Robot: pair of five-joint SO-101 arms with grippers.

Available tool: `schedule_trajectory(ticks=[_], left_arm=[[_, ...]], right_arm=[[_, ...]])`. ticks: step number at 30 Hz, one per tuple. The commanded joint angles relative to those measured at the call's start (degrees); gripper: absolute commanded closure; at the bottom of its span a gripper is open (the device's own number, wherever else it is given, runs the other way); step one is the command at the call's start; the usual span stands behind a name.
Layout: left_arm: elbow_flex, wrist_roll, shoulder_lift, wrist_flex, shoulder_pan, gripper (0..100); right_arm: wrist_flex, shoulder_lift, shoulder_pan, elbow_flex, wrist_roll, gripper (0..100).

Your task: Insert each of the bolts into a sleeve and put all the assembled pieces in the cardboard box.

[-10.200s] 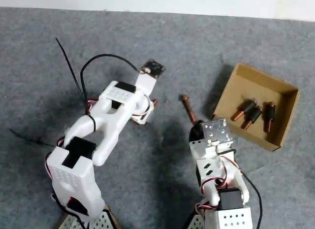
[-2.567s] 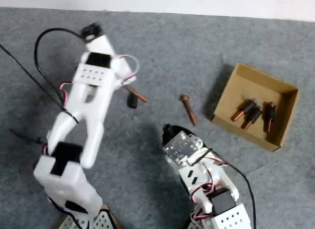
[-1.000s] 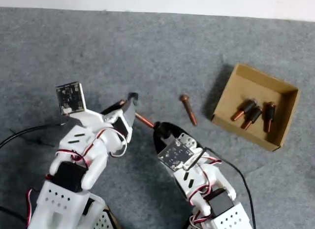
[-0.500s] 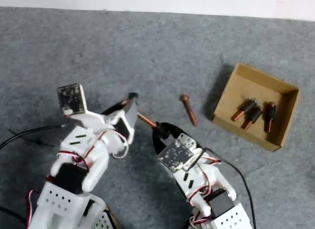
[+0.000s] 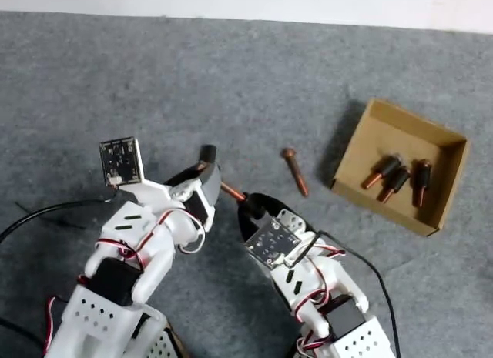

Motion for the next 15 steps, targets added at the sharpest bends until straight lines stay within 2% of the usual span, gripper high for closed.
schedule_trajectory(ticks=[1,6,15], left_arm=[[0.0,-2.1,-0.1,0.7,4.1,100],[0.0,-5.5,-0.1,3.4,10.2,100],[1.2,-7.0,0.0,3.3,10.8,99]], right_arm=[[-1.9,-1.2,-0.6,7.6,0.4,99.4],[-0.7,-1.2,-0.6,7.6,0.4,99.4],[-0.7,-1.2,-0.4,7.6,0.4,99.4]])
